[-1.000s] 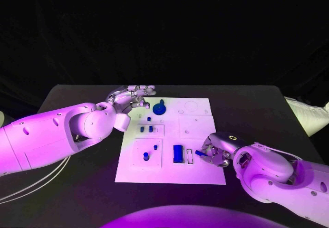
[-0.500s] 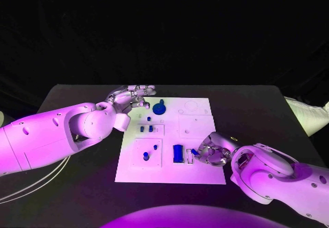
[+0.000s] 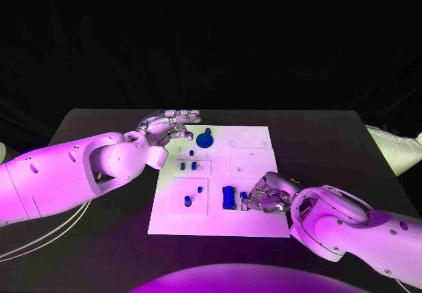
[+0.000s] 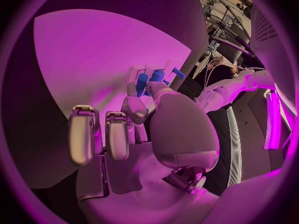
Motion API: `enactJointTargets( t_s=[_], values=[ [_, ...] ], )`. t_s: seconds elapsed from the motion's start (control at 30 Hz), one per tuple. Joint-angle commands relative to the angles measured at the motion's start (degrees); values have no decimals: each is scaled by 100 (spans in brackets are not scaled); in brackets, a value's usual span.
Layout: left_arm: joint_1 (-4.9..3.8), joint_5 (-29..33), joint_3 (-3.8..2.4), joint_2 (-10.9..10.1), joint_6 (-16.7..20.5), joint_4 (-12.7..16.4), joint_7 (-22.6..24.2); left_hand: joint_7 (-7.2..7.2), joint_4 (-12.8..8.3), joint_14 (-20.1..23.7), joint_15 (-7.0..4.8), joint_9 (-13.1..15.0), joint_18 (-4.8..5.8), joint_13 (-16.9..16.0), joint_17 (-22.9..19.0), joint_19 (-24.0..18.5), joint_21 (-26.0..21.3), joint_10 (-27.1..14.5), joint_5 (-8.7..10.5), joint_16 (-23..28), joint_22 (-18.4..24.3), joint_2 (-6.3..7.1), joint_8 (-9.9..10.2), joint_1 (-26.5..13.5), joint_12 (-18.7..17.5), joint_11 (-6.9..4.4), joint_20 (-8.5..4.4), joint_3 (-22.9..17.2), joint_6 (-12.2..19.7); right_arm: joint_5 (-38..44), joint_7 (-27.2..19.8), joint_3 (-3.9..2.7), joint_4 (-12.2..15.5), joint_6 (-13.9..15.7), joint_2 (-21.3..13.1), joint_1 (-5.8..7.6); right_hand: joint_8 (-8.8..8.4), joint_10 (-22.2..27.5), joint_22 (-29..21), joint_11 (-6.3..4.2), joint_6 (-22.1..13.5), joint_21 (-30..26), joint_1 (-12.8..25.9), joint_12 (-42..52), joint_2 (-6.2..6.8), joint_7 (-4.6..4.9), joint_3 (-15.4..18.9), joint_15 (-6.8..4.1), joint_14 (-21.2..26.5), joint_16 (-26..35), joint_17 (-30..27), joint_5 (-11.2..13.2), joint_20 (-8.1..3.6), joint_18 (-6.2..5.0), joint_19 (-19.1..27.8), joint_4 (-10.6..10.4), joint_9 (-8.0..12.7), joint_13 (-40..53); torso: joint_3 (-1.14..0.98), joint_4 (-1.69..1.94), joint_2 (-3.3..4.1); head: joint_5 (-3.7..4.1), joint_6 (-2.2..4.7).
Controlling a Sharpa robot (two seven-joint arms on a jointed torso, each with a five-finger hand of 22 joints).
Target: Assemble the parts on the task board
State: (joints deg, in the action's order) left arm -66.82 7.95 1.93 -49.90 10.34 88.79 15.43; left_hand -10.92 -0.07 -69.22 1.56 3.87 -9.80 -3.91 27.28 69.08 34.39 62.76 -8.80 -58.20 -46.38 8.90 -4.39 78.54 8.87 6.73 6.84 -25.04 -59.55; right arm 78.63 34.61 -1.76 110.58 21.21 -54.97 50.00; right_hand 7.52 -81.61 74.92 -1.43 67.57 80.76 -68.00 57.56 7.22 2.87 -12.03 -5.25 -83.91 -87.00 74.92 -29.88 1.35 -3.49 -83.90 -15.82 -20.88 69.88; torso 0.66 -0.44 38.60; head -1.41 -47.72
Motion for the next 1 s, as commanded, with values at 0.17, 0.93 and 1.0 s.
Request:
enactJointTargets(
  t_s=[0.17,0.93,1.0],
  values=[
    [-2,-22,-3,5,-118,24,17,-6,0,47,1,-1,-63,5,-6,-16,-37,-32,30,-32,5,-47,-38,11,28,7,26,25,30,-44,34,0,-42,-261,30,-3,-37,-43,176,18,12,24,122,32,-42,34,135,21,-527,-32,1111,-41,-40,44,-121,-30,-4,21,-2,-6,5,-10,-9],
    [-3,-22,-3,3,-118,29,8,-8,-6,52,2,0,-63,5,-17,-17,-42,-41,44,-37,8,-57,-43,14,41,9,28,31,33,208,29,0,-90,-290,93,-1,-75,-27,148,25,13,-6,488,-1,-166,33,827,29,-521,-7,1080,749,-29,36,-104,-78,-28,52,-2,-6,2,-7,2],
    [-3,-22,-3,2,-119,28,6,-8,-6,52,2,0,-63,5,-17,-17,-42,-41,44,-37,8,-57,-43,14,41,9,28,31,33,214,21,0,-78,-281,97,-1,-73,-33,160,24,26,1,575,7,-210,24,938,25,-522,-12,1088,798,-30,39,-109,-86,-35,63,-2,-7,0,-8,3]
  ],
)
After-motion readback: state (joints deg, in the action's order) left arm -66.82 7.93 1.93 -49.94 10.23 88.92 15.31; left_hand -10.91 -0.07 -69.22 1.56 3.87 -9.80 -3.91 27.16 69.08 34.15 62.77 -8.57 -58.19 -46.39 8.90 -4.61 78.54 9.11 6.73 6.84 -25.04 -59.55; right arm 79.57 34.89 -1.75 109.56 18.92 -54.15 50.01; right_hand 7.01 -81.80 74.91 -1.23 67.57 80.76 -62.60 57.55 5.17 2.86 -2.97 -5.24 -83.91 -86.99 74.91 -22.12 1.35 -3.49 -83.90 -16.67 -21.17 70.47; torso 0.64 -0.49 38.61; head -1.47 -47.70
